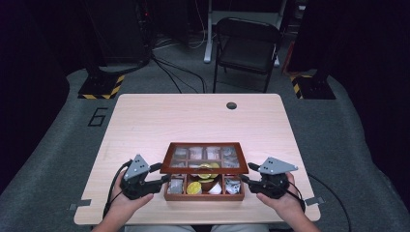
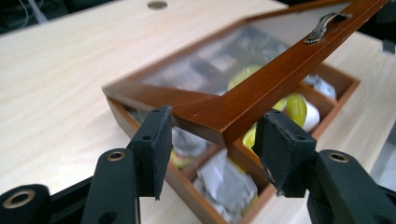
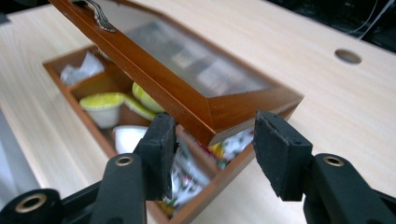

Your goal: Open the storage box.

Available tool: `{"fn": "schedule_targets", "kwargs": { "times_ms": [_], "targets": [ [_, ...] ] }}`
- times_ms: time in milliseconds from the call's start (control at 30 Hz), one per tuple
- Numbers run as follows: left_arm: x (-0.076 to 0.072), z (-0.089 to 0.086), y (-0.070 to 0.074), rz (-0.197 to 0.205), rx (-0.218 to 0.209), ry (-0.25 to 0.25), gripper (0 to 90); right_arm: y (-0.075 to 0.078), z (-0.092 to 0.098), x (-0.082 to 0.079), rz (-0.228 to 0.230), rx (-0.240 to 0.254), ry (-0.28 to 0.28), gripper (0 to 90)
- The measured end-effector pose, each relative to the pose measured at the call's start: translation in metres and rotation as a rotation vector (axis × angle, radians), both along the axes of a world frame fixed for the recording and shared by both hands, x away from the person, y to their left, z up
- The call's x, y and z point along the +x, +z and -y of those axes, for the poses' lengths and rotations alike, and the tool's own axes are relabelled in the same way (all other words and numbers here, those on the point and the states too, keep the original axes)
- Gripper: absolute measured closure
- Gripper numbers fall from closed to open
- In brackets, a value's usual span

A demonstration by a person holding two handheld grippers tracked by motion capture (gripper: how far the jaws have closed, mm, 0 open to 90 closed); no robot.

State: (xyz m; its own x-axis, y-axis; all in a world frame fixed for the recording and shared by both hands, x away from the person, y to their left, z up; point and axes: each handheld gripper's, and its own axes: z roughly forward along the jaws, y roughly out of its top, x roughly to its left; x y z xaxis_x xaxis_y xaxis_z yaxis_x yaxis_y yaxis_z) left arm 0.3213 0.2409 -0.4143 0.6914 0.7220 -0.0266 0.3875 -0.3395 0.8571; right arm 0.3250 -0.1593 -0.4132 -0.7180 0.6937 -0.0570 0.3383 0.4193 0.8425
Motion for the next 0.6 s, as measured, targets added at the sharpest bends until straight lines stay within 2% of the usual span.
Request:
{"fn": "schedule_targets", "kwargs": {
  "times_ms": [33, 100, 267, 400, 433, 600],
  "targets": [
    [0.005, -0.001, 0.006, 0.013, -0.013, 0.000, 47.8, 0.007, 0.000, 0.005, 0.010, 0.009, 0.006, 50.1],
    [0.008, -0.003, 0.009, 0.012, -0.016, -0.008, 48.2, 0.012, -0.001, 0.010, 0.019, 0.024, 0.006, 51.8],
    [0.021, -0.004, 0.017, 0.019, -0.042, 0.002, 50.0, 0.019, -0.002, 0.020, 0.043, 0.015, 0.003, 53.8],
    [0.030, -0.004, 0.024, 0.032, -0.053, 0.010, 50.1, 0.026, -0.001, 0.030, 0.038, 0.016, 0.001, 56.4],
    [0.035, -0.003, 0.028, 0.039, -0.060, 0.017, 50.1, 0.030, -0.001, 0.037, 0.037, 0.035, -0.005, 56.6],
    [0.047, 0.000, 0.034, 0.060, -0.045, 0.031, 51.4, 0.035, -0.001, 0.050, 0.026, 0.060, -0.016, 56.3]
  ]
}}
